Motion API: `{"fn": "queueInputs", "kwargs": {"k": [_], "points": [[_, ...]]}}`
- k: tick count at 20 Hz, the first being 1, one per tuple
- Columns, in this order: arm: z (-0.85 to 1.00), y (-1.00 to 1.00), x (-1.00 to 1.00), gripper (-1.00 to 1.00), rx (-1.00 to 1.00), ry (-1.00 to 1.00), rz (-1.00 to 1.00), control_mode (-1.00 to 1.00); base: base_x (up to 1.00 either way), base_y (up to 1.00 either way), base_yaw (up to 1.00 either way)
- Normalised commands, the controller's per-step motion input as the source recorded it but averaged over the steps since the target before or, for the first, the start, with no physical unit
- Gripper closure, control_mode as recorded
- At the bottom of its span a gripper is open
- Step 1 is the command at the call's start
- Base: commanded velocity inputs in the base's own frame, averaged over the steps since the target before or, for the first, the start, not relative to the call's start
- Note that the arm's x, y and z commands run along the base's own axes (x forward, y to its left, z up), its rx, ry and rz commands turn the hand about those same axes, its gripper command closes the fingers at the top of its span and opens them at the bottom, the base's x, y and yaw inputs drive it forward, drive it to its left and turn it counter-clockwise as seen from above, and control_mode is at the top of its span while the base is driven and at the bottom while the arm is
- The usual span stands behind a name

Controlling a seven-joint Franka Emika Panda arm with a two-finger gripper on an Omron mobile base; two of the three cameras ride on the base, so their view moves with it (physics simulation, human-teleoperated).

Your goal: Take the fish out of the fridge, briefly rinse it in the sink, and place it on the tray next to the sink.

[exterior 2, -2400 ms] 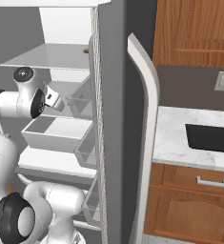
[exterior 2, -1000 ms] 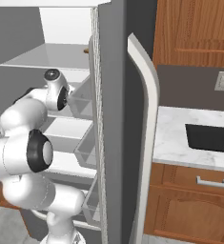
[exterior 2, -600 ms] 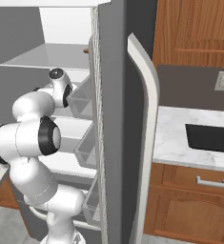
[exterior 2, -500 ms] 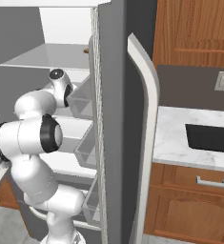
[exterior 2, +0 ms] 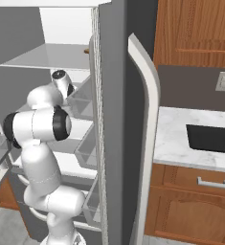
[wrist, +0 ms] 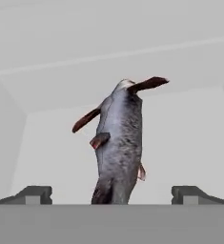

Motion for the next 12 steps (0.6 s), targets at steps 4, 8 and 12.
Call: {"fn": "queueInputs", "kwargs": {"k": [4, 8, 12], "points": [[-0.14, 0.26, 0.44, -1.0, 0.0, 0.06, 0.0, -1.0, 0.0, 0.0, 0.0], [-0.18, 0.08, 0.42, -1.0, 0.0, 0.0, 0.0, -1.0, 0.0, 0.0, 0.0], [-0.32, 0.01, 0.34, -1.0, -0.01, 0.0, 0.0, -1.0, 0.0, 0.0, 0.0]]}}
